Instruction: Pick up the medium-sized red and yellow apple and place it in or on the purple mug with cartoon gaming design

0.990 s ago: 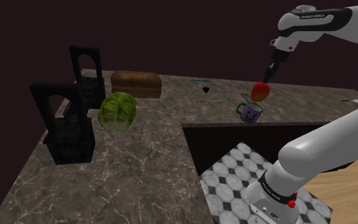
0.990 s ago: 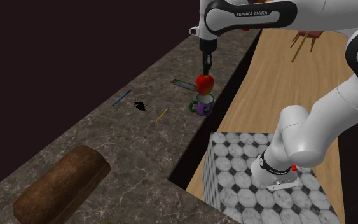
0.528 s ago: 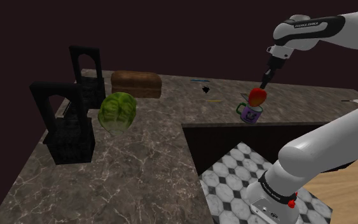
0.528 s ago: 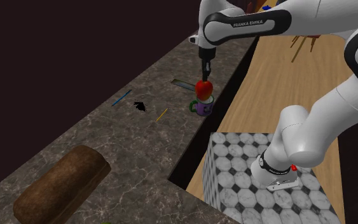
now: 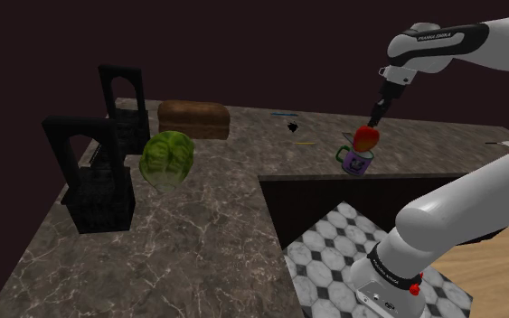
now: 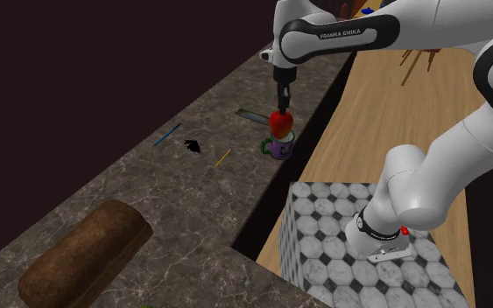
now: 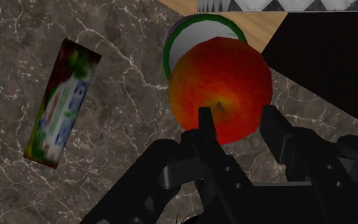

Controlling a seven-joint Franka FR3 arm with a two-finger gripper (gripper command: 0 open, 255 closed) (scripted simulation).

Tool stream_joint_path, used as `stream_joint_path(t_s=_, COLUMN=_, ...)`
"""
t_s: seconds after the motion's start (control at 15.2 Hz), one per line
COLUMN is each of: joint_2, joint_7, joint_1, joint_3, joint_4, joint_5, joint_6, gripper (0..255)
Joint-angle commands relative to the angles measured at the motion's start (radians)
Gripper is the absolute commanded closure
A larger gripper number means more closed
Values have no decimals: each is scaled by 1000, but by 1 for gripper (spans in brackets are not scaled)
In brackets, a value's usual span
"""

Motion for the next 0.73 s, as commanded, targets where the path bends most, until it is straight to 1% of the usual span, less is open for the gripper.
stream_joint_path(t_s=0.0, joint_2=0, joint_7=0, joint_1=0, joint_3=0, joint_4=0, joint_5=0, joint_6=0, gripper=0)
stream_joint_path(t_s=0.26, joint_2=0, joint_7=0, joint_1=0, joint_3=0, joint_4=0, joint_5=0, joint_6=0, gripper=0)
stream_joint_path(t_s=0.53, joint_2=3, joint_7=-3, joint_1=5, joint_3=8, joint_4=130, joint_5=7, joint_6=-127, gripper=0)
stream_joint_path(t_s=0.66, joint_2=3, joint_7=-3, joint_1=5, joint_3=8, joint_4=129, joint_5=7, joint_6=-127, gripper=0)
